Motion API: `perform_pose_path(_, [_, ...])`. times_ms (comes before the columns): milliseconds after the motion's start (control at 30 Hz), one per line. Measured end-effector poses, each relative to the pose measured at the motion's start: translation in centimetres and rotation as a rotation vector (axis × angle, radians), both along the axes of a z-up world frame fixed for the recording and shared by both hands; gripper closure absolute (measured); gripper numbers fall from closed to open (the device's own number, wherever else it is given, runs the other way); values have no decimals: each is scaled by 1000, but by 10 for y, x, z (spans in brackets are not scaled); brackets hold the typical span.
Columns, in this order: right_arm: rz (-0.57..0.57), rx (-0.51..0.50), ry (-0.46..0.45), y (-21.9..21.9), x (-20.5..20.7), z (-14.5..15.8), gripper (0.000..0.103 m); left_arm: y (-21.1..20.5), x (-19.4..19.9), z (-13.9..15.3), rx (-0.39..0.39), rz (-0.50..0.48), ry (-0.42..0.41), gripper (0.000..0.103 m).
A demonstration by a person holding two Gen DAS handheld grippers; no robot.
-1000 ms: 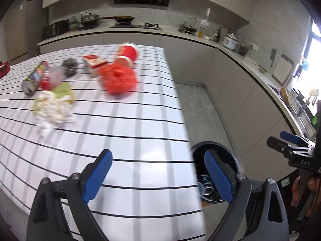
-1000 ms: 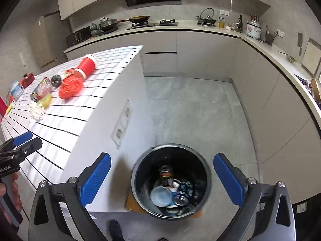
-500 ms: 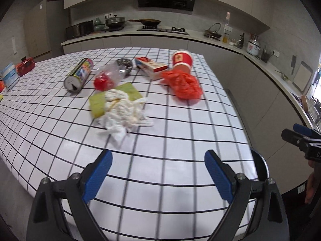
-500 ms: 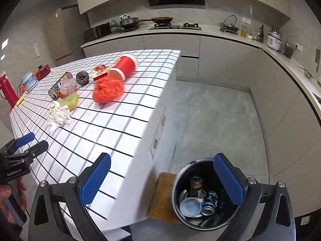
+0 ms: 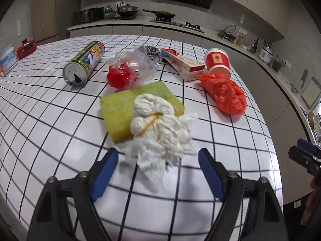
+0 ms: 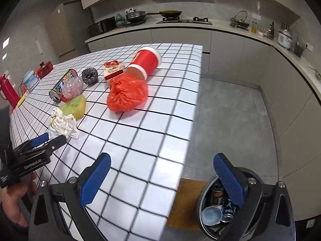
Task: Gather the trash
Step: 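Move both open tools back toward the tissue and red bag on the island, then grasp the crumpled tissue with left tool while right tool grasps the red plastic bag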
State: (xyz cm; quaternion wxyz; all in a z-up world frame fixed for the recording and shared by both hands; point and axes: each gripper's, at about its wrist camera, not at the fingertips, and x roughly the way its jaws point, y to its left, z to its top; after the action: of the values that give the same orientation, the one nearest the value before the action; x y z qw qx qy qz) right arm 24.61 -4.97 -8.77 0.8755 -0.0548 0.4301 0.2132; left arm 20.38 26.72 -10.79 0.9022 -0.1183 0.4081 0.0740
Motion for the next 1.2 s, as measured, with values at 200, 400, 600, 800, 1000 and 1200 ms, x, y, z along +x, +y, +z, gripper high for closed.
perform_pose_path(200, [43,-6,5,41,29,-4,0,23,24,-1,-38,-12,7,52])
perform_pose_path(400, [82,-7,16,84,65,-11,0,31,24,1,-35,-34,16,51])
perform_pose_path(600, [87,-10,41,105,88,-25,0,40,10,-3,-33,-8,20,15])
perform_pose_path(800, [97,-26,50,113,91,-35,1,44,12,-1,-19,-16,7,39])
perform_pose_path(1000, [110,-50,38,117,88,-39,46,45,16,1,-38,-19,-9,65])
perform_pose_path(1200, [119,-25,39,112,80,-33,75,44,13,2,-43,-5,-17,67])
